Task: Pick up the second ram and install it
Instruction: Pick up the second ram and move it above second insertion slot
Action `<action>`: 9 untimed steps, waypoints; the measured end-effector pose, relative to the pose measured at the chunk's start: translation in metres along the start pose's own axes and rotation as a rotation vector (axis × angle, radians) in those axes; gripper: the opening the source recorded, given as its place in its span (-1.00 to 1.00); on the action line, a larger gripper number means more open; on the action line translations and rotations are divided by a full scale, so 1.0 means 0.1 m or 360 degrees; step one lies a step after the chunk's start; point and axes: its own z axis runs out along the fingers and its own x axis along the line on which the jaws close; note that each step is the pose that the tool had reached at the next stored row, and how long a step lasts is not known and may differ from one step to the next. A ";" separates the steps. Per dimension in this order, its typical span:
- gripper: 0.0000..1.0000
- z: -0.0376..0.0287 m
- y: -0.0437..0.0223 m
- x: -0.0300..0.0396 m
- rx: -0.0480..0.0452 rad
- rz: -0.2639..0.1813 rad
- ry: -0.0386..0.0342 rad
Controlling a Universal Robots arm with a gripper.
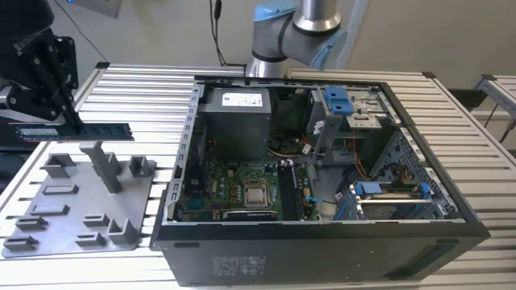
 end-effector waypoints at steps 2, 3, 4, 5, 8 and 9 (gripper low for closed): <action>-0.72 0.001 -0.074 0.001 0.0000 0.0000 0.0000; -0.72 0.001 -0.111 0.001 0.0000 0.0000 0.0000; -0.72 0.002 -0.148 0.001 0.0000 0.0000 0.0000; -0.72 0.002 -0.188 0.002 0.0000 0.0000 0.0000; -0.72 0.003 -0.302 0.003 0.0000 0.0000 0.0000; -0.72 0.004 -0.339 0.003 0.0000 0.0000 0.0000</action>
